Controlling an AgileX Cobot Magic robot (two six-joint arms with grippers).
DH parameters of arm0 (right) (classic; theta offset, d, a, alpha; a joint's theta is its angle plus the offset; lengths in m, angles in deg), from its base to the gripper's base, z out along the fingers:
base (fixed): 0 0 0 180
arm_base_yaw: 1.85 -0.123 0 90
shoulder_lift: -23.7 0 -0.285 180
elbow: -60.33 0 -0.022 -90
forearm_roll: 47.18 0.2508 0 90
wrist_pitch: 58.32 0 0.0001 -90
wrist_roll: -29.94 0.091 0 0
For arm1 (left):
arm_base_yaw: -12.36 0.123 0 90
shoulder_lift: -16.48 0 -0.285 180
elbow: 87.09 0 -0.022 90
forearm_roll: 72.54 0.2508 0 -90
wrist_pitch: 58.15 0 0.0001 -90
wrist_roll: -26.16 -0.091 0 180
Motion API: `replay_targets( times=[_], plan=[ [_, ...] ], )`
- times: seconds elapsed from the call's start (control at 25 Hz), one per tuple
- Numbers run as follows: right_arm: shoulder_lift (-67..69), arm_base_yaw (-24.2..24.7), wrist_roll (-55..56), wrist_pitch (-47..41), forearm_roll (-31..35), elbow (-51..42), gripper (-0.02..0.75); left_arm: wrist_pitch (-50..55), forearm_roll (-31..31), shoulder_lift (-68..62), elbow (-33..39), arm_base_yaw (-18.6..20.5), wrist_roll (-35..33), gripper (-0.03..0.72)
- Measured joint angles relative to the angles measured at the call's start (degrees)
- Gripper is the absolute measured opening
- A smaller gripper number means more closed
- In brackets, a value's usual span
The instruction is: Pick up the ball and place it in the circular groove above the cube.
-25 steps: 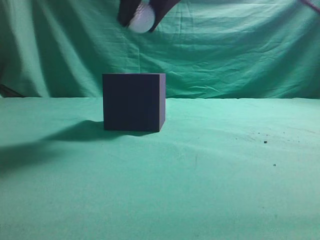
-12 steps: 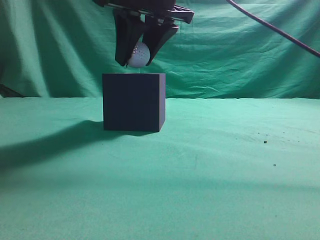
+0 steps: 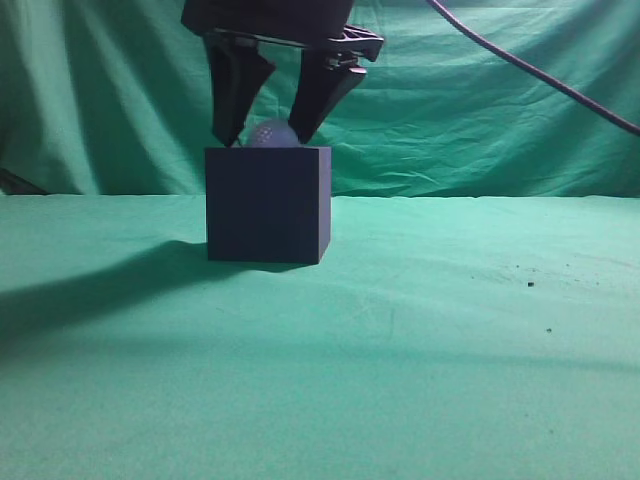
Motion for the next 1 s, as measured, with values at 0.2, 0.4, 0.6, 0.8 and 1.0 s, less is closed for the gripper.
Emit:
replay_targets(
  times=[0.2,0.4,0.6,0.8,1.0],
  plan=[
    [0.25,0.0,0.23,-4.38,0.0,4.21,0.572,0.0,0.0,0.0,0.0,0.0,0.0,0.0],
    [-0.32,0.0,2.17,-15.36,-0.17,14.14,0.436,0.0,0.0,0.0,0.0,0.0,0.0,0.0],
    [-3.08,0.0,5.26,-25.79,-1.17,21.63,0.08,0.0,0.0,0.0,0.0,0.0,0.0,0.0],
    [-8.13,0.0,9.53,-30.97,-2.85,22.01,0.0,0.0,0.0,0.0,0.0,0.0,0.0,0.0],
    [-18.46,0.0,13.59,-31.21,-3.72,15.68,0.0,0.0,0.0,0.0,0.0,0.0,0.0,0.0]
  ],
)
